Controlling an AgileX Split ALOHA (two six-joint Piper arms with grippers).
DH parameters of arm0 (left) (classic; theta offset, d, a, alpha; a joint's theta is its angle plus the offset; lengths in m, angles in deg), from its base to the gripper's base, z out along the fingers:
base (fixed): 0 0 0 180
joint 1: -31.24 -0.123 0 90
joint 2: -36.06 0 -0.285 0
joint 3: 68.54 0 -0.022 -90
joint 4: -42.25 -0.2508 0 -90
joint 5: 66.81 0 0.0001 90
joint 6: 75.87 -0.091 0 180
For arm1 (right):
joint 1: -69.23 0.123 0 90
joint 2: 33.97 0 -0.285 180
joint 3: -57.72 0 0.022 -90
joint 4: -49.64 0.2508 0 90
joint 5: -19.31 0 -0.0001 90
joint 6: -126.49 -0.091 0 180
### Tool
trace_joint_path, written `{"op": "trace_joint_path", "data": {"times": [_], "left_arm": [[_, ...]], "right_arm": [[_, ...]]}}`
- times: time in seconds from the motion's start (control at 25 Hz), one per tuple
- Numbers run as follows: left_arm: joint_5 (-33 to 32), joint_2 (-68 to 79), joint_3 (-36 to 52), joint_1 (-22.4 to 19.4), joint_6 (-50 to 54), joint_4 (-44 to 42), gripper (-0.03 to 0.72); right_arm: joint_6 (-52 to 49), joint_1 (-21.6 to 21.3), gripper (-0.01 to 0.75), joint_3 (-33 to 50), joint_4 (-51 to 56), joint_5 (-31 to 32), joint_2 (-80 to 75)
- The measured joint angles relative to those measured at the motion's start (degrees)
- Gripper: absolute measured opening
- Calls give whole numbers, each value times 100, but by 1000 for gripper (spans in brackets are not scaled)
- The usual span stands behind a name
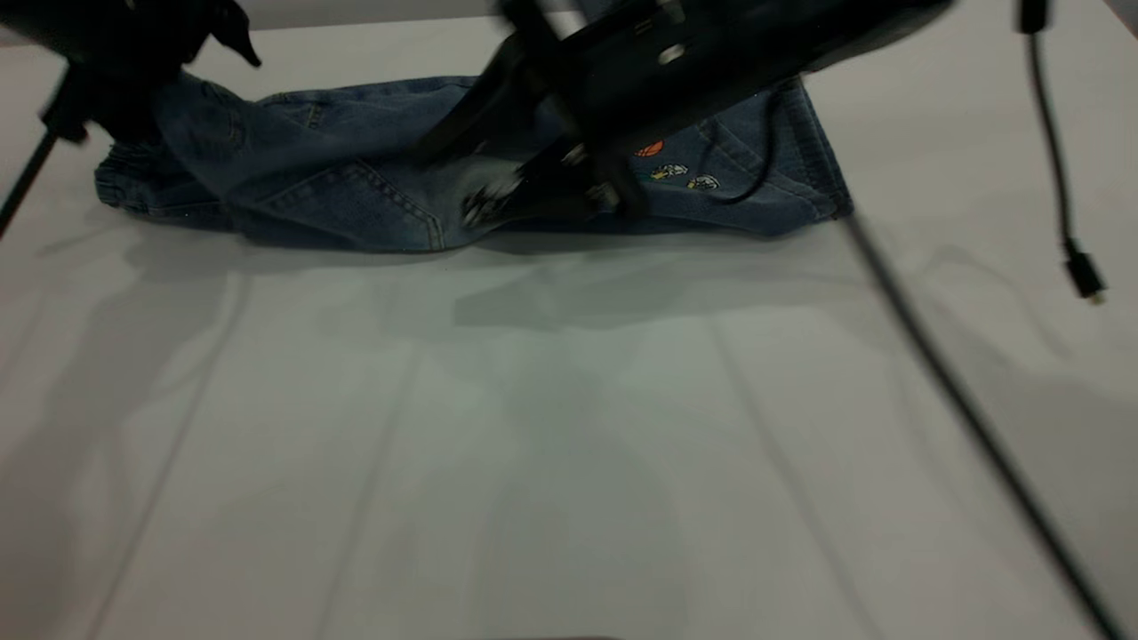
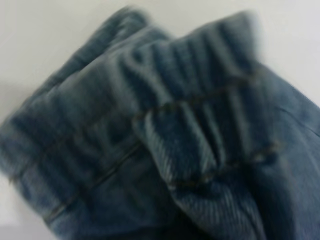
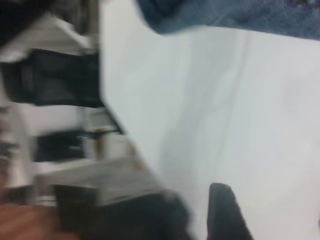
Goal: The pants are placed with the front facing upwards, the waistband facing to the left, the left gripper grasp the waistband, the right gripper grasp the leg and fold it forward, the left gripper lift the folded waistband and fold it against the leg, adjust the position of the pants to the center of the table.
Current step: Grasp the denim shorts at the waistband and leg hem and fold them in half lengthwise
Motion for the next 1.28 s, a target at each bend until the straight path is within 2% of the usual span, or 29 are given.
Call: {"op": "trace_joint_path", "data": {"times": [0.12, 0.24, 0.36, 0.8, 1.04, 1.28], "left_arm": [[-335, -333, 0, 0, -419, -510, 540], [-517, -456, 0, 0, -753, -637, 539], [-560, -435, 0, 0, -868, -600, 539], [250, 295, -301, -341, -1020, -544, 538], [249, 650, -789, -346, -1020, -544, 538], [266, 676, -817, -341, -1059, -536, 538]], "right_arm": [[-153, 397, 330, -401, -685, -825, 0], [-572, 748, 330, -793, -1490, -1639, 0], [-881, 982, 330, -1022, -1967, -2074, 0], [-1048, 1049, 330, -1102, -2143, -1983, 0], [-1120, 1049, 330, -1102, -2162, -1897, 0], [-1132, 1049, 330, -1102, -2195, -1872, 0]]}}
